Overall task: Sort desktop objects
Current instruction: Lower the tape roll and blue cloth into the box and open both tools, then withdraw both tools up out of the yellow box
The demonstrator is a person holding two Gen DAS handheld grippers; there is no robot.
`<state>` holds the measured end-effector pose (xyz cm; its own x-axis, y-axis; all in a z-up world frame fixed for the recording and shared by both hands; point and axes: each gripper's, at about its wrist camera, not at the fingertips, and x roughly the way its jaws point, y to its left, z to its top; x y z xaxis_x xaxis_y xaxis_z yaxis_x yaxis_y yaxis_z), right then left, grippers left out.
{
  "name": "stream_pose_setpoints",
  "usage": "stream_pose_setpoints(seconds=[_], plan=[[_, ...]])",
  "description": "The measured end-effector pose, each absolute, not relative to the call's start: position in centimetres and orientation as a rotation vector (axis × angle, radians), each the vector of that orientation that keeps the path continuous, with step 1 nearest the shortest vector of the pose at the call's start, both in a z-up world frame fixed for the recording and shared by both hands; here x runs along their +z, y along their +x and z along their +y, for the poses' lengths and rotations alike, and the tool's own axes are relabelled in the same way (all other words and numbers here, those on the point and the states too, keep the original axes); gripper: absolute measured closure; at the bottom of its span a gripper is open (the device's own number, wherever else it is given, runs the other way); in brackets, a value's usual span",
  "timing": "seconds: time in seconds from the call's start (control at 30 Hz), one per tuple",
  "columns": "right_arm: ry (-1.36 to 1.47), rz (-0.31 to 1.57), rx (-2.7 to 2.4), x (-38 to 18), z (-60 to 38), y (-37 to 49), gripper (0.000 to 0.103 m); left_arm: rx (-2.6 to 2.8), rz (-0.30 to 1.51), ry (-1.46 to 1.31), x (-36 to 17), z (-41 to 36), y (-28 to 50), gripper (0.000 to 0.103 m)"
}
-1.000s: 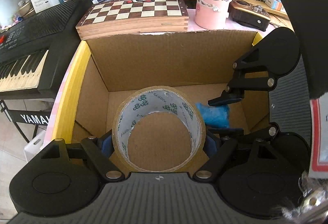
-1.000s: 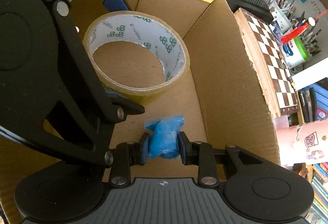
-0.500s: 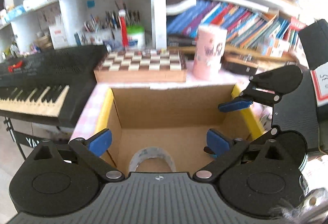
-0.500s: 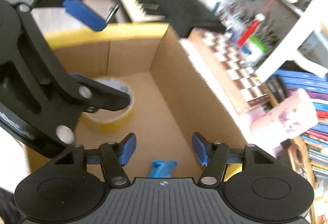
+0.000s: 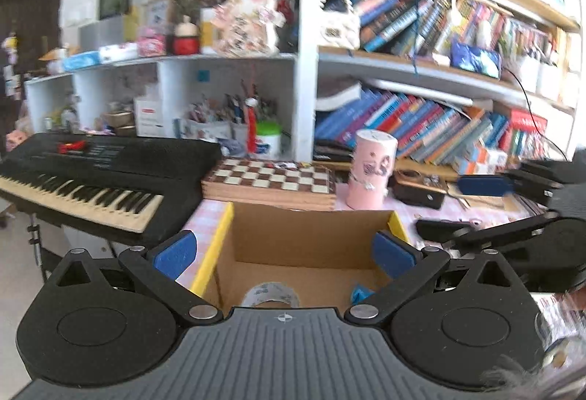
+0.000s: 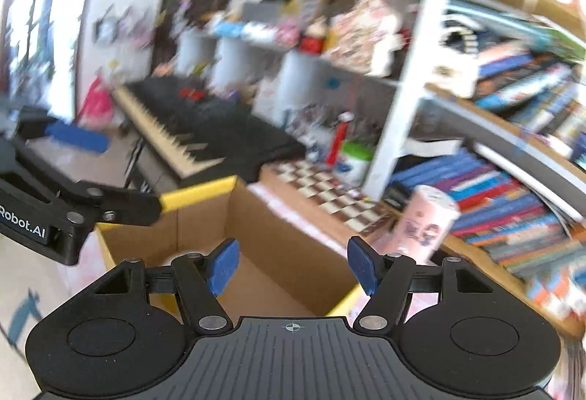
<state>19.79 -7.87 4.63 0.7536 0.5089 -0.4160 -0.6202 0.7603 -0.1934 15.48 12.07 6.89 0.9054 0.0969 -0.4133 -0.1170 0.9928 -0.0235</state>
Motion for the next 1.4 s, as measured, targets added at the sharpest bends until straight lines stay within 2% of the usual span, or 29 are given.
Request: stream_pose_setpoints(seconds=[0.4,0.73,1.07,1.4], plan=[[0.029,0.470,0.264,3.3,-13.6,13.6,0.035,0.180,0.379,-0.120,6.2,12.6,7.7,0.000],[0.032,0.499,0.171,0.8,-14.2,7.0,0.034,0.194,0.445,-0.084,3.8,11.6,2.9,0.000],[-0.021,0.621,0.208,-2.1,-12.6,2.6,0.030,0.228,0.501,-0.067,1.6,10.0,-0.7,0.000],[-0.038,0.680,0.170,-3.0,-12.8,0.7,0.020,0.164,0.609,-0.082,-0.5,9.6,-1.5,0.000]])
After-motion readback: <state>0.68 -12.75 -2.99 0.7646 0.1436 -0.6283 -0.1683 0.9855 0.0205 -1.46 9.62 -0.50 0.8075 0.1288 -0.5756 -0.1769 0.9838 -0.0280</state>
